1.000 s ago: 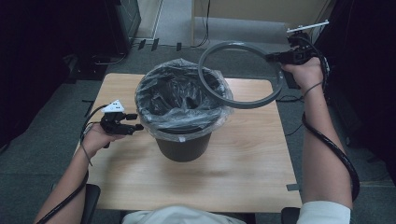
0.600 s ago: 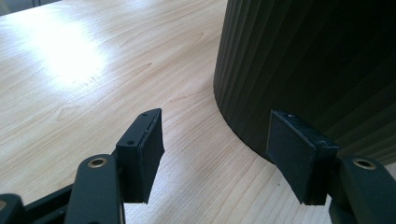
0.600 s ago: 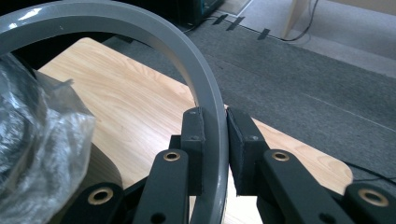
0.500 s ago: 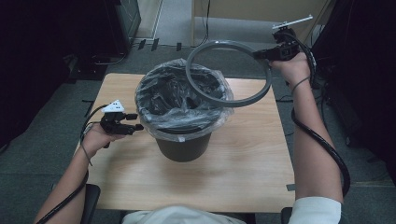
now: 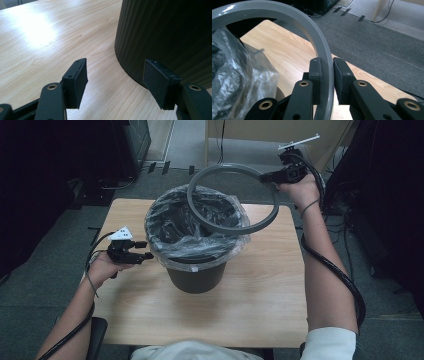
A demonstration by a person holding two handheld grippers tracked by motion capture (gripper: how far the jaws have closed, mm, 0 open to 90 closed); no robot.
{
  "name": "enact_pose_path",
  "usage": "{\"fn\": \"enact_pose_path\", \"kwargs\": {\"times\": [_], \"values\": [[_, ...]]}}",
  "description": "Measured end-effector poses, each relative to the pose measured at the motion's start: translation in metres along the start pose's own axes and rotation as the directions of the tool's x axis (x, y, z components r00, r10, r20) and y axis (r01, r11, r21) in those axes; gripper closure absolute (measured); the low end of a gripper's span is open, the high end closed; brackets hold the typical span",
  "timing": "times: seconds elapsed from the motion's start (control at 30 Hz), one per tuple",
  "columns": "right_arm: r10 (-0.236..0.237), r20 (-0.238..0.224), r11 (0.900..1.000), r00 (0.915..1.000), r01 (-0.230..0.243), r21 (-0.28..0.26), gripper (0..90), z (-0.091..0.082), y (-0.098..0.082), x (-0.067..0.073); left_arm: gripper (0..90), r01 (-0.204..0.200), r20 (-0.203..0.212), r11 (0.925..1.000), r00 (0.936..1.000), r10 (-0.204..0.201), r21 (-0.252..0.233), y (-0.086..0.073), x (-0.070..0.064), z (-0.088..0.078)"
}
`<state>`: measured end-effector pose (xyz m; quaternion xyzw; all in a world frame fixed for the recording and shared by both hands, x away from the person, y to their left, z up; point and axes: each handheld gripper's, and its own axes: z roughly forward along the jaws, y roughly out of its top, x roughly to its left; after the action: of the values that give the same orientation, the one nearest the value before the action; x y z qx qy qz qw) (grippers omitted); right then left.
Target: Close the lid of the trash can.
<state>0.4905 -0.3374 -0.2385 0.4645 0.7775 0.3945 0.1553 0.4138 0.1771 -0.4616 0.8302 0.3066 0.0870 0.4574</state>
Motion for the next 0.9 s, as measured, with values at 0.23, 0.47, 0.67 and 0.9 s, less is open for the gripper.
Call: {"fn": "enact_pose_path", "kwargs": {"times": [0.23,0.47,0.67,0.9], "values": [[-0.021,-0.026,1.000,0.9995,0.021,0.007,78.6,0.013,0.008,0.015,35.6,0.002,0.000,1.0000,1.0000,-0.002,-0.005,0.000,0.001,-0.001],[-0.038,-0.044,0.999,0.9983,0.038,0.006,78.6,0.024,0.013,0.026,35.6,0.000,0.001,1.0000,1.0000,0.000,-0.006,0.000,0.001,-0.001],[-0.069,-0.063,0.997,0.9956,0.070,0.021,78.5,0.033,0.014,0.040,35.6,0.004,0.000,0.9999,1.0000,-0.004,-0.009,0.000,0.001,-0.002],[-0.097,-0.094,0.994,0.9908,0.101,0.032,78.5,0.037,0.013,0.056,35.6,0.004,0.003,1.0000,1.0000,-0.004,-0.006,0.000,0.000,-0.001]]}}
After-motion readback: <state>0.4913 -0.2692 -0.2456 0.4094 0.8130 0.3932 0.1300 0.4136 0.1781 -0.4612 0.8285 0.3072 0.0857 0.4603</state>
